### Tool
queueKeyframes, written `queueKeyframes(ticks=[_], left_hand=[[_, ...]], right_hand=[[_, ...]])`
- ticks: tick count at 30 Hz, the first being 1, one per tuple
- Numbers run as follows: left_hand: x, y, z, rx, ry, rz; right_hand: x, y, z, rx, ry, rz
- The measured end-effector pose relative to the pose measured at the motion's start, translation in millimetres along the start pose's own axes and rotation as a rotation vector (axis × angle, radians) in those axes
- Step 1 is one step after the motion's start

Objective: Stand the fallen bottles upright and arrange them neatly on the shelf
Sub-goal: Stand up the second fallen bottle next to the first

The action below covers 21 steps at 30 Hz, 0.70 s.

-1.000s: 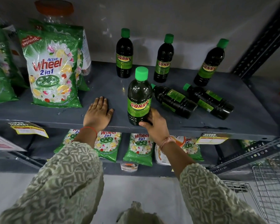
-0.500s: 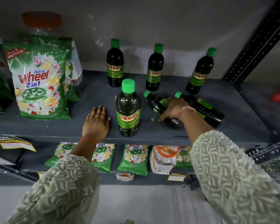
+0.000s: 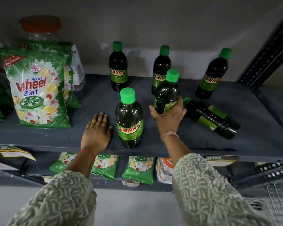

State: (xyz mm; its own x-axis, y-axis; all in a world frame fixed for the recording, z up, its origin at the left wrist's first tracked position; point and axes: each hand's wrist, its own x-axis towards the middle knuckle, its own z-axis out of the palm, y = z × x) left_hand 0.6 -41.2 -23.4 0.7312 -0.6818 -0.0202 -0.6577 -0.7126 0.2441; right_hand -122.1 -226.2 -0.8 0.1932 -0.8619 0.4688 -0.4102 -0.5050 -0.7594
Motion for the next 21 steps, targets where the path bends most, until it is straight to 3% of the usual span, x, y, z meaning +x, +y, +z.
queueKeyframes(ticks=[8,12,15,18,21], left_hand=[[-2.6,3.3,-3.5,-0.005,-0.013,-0.01],[-2.3,3.4,-3.8,-0.006,-0.021,-0.017],[-2.3,2.6,-3.3,-0.002,-0.024,-0.017],[-3.3,2.1,-3.0,-0.005,-0.023,-0.019],[-2.7,2.8,-3.5,-0.004,-0.03,-0.02]], right_hand=[[-9.7,16.8,-13.6,0.292,-0.262,0.091],[-8.2,10.5,-10.8,0.13,-0.233,0.12],[-3.9,17.4,-14.7,0.291,-0.285,0.171],[9.2,30.6,-25.7,0.468,-0.444,0.283],[23.5,41.2,-36.4,0.569,-0.65,0.28]])
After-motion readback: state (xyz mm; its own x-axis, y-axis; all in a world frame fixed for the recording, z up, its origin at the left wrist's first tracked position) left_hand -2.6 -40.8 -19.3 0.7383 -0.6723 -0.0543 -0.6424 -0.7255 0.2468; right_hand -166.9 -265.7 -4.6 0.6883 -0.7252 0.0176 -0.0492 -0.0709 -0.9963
